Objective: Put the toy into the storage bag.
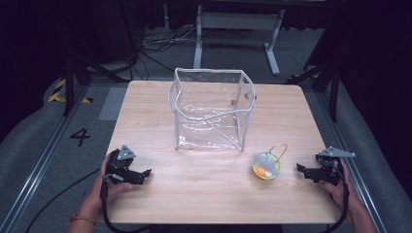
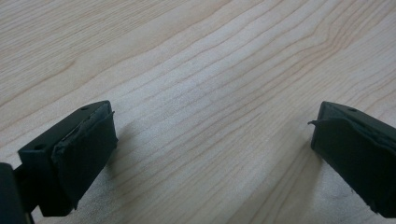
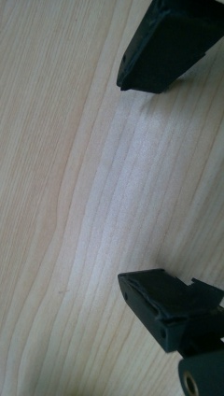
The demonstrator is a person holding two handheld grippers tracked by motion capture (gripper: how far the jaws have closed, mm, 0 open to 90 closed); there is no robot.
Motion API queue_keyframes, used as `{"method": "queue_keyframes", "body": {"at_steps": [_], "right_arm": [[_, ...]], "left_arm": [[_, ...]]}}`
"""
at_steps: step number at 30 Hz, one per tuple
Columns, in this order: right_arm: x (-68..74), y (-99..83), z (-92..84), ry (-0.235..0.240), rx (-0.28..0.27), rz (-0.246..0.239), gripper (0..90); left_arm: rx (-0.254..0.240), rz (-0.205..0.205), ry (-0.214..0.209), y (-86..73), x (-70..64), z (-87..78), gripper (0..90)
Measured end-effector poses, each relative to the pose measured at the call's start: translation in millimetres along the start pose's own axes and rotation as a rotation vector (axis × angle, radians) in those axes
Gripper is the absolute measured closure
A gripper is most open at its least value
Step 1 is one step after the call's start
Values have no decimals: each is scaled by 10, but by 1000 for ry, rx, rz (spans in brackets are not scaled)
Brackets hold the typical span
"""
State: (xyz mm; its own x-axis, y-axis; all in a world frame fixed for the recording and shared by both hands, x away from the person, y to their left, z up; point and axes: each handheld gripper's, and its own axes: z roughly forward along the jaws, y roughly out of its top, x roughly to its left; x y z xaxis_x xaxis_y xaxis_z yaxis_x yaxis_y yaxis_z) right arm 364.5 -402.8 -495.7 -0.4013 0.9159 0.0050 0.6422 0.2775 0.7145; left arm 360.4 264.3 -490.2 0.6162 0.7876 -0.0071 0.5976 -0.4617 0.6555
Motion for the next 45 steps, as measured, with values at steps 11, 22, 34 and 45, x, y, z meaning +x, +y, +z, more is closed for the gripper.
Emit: {"method": "queue_keyframes", "body": {"at_steps": [11, 22, 34, 45], "right_arm": [[-37, 127, -186, 55, 76, -22, 175], [186, 299, -536, 149, 39, -113, 195], [599, 598, -711, 210, 12, -287, 192], [970, 1189, -893, 189, 75, -458, 259]], "left_arm": [[4, 1, -10, 11, 9, 10, 1], [1, -4, -10, 10, 5, 11, 1], [1, -8, -7, 6, -1, 8, 2], [0, -11, -6, 2, -5, 6, 3]]}}
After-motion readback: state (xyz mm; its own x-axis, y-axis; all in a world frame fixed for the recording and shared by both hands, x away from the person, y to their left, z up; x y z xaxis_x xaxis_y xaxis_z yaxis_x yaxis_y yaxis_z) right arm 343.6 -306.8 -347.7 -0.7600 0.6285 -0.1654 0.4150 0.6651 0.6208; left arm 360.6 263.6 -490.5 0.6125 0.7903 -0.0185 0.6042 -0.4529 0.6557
